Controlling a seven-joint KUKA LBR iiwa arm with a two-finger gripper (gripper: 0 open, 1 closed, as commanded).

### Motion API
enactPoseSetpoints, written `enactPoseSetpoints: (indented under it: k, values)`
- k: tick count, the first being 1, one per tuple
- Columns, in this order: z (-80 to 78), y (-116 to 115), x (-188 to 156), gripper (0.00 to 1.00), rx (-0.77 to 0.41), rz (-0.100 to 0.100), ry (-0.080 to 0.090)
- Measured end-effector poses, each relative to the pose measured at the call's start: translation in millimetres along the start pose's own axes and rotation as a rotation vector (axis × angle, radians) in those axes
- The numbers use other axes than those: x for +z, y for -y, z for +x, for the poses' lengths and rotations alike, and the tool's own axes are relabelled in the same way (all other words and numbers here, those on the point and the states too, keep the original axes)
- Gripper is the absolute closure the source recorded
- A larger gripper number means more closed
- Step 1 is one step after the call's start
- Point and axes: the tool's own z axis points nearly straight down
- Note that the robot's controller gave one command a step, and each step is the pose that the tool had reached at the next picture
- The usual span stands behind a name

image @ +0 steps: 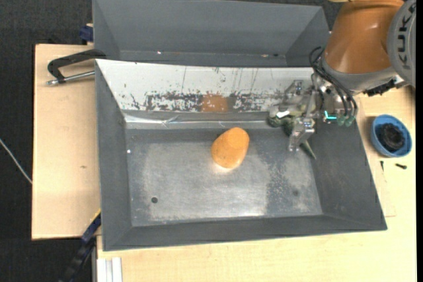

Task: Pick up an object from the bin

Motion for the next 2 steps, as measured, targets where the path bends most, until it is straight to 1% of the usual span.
enactPoseSetpoints:
  k: [1, 2]
  values:
    - [3.6, -67.4, 33.2, 0.00, -0.018, -0.004, 0.003]
    - [6.3, -106.8, 99.2, 0.00, -0.470, 0.002, 0.010]
